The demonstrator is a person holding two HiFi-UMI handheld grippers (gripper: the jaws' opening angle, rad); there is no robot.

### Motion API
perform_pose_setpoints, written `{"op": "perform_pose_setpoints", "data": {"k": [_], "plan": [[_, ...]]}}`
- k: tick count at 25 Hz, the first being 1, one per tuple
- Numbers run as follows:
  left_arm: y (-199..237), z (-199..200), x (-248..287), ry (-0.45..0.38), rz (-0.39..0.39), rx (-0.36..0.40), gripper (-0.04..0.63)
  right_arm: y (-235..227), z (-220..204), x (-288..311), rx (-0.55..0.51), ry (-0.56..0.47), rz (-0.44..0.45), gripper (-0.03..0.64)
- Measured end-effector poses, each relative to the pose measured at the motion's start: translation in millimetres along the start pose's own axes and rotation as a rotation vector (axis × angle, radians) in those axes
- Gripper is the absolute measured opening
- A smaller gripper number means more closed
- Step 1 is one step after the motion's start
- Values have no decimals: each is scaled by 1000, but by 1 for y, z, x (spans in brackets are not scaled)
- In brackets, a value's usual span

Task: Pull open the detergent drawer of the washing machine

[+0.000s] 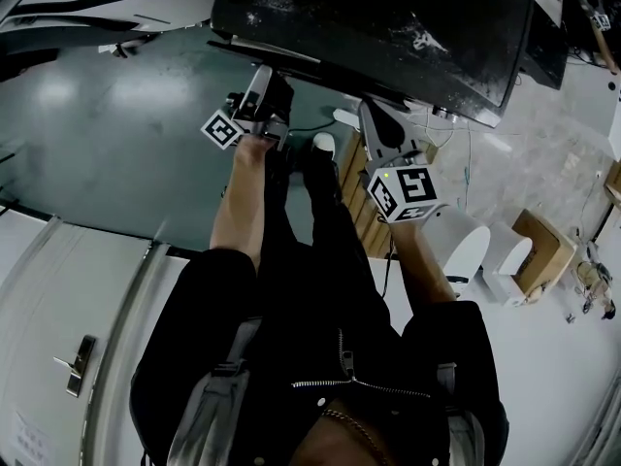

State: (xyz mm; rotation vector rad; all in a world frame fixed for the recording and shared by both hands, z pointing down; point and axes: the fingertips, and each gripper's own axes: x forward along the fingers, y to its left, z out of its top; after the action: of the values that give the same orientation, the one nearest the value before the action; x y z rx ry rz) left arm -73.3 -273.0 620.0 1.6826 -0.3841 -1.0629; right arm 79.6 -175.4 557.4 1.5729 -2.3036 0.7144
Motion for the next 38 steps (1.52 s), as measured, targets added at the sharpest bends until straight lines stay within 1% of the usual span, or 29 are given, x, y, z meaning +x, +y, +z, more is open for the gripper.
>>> {"op": "perform_pose_setpoints", "data": {"k": [6,15,24,28,35,38], "plan": [[-7,-3,-13,3,-2,-2,272,2,-7,1,-8,19,23,6],[-18,-10,-38,5,10,-4,272,4,-5,-1,-18,17,42,6],[-25,-14,-51,28,17,-7,273,11,-5,-7,-30,18,58,6],[-28,-15,-57,18,19,-4,273,13,-5,-8,-33,19,66,6],[-44,-22,-85,23,19,-4,273,14,-6,-12,-32,33,70,6],[-50,-26,-102,26,38,-8,273,18,-7,-13,-35,42,77,6]]}}
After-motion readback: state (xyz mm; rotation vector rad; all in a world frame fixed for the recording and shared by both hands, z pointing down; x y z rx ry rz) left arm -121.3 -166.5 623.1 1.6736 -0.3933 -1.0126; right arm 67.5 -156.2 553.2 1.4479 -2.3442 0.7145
